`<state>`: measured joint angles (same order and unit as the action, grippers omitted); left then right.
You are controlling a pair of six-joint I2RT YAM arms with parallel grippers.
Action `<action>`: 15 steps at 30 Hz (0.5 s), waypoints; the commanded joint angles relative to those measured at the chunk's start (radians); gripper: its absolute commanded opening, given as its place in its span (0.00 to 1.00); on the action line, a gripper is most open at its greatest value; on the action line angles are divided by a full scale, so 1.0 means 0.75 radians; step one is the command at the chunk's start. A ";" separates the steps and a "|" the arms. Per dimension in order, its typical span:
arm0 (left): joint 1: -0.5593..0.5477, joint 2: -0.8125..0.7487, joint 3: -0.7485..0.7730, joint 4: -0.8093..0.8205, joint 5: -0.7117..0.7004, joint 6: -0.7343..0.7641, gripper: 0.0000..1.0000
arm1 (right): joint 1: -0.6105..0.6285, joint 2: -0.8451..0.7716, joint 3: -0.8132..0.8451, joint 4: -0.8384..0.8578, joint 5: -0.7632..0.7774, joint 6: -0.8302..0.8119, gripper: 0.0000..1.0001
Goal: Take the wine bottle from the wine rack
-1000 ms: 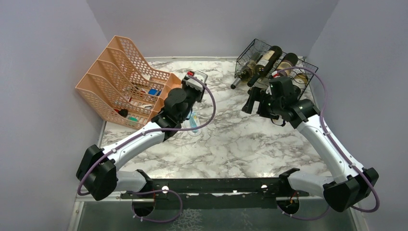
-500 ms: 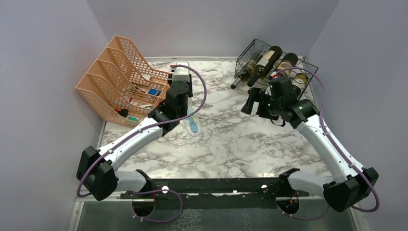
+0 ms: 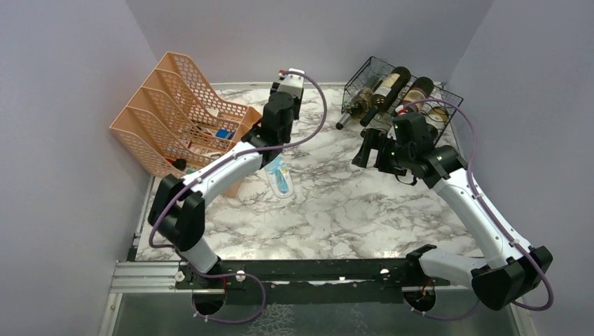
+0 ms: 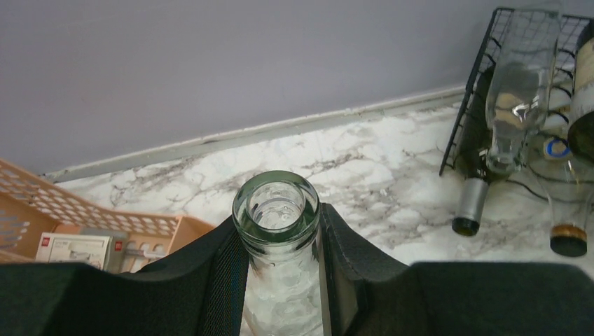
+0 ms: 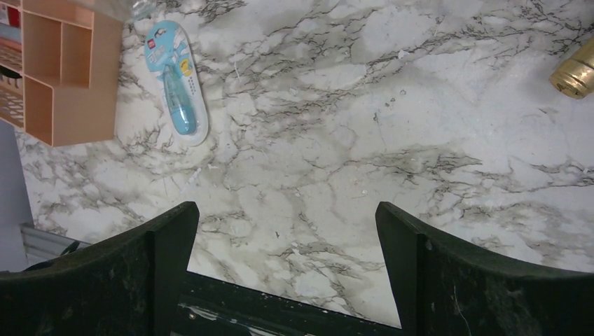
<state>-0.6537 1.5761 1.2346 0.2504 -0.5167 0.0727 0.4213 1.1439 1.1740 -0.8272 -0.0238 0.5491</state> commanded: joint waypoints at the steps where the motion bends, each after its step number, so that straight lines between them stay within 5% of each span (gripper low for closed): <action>1: 0.035 0.123 0.255 0.004 -0.002 0.051 0.00 | -0.006 -0.042 -0.005 -0.048 0.043 -0.008 1.00; 15: 0.234 0.465 0.536 0.067 0.343 0.003 0.00 | -0.006 -0.120 -0.035 0.121 0.023 -0.197 0.99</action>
<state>-0.5003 1.9003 1.5677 0.2195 -0.3462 0.0753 0.4213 1.1049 1.1564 -0.8028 -0.0166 0.4721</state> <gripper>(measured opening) 0.391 0.996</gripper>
